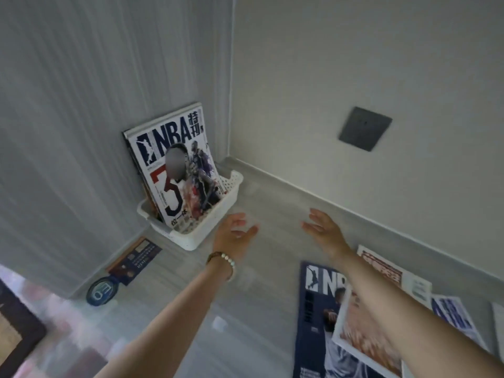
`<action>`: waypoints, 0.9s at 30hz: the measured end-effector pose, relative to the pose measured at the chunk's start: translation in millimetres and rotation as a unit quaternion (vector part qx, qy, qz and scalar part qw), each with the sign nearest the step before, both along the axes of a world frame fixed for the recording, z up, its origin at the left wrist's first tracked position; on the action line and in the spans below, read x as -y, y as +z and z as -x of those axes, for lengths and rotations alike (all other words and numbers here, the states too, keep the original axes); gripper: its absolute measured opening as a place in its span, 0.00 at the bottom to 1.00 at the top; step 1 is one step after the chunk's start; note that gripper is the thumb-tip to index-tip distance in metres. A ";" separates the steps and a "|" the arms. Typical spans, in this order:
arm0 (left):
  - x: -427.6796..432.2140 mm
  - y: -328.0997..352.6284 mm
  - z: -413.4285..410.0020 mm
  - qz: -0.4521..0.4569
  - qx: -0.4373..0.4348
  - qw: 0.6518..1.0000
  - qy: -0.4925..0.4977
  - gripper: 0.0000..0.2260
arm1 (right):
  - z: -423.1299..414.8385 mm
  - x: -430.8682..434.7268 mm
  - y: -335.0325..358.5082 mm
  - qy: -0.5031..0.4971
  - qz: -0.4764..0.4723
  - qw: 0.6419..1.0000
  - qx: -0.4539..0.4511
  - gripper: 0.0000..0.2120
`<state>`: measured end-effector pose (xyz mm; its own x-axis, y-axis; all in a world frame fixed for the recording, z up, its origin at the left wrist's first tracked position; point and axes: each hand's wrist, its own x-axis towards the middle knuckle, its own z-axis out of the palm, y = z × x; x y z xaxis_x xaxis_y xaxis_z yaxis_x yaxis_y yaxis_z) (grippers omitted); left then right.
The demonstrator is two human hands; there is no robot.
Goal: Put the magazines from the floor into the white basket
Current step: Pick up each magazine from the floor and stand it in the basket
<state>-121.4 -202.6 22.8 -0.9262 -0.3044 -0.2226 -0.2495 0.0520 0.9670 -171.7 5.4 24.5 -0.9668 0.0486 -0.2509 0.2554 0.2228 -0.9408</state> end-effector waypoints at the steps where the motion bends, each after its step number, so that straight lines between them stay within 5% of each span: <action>1: -14.3 -4.4 -6.2 0.006 0.029 0.999 -0.046 0.16 | -19.5 -20.7 -0.8 -0.022 -0.016 1.000 0.012 0.26; 13: -190.8 -43.9 -114.0 0.075 0.147 0.906 -0.390 0.25 | -246.0 -211.2 -21.9 -0.248 -0.110 0.956 0.107 0.30; 17: -236.2 -53.9 -151.0 0.057 0.179 0.893 -0.410 0.10 | -299.7 -251.1 -44.5 -0.321 -0.105 0.931 0.136 0.32; 23: -286.3 -65.9 -198.3 0.092 0.214 0.872 -0.431 0.17 | -341.5 -285.9 -71.0 -0.333 -0.120 0.926 0.135 0.22; 27: -302.5 -72.1 -218.5 0.111 0.177 0.885 -0.417 0.16 | -343.9 -297.7 -78.9 -0.352 -0.092 0.918 0.155 0.29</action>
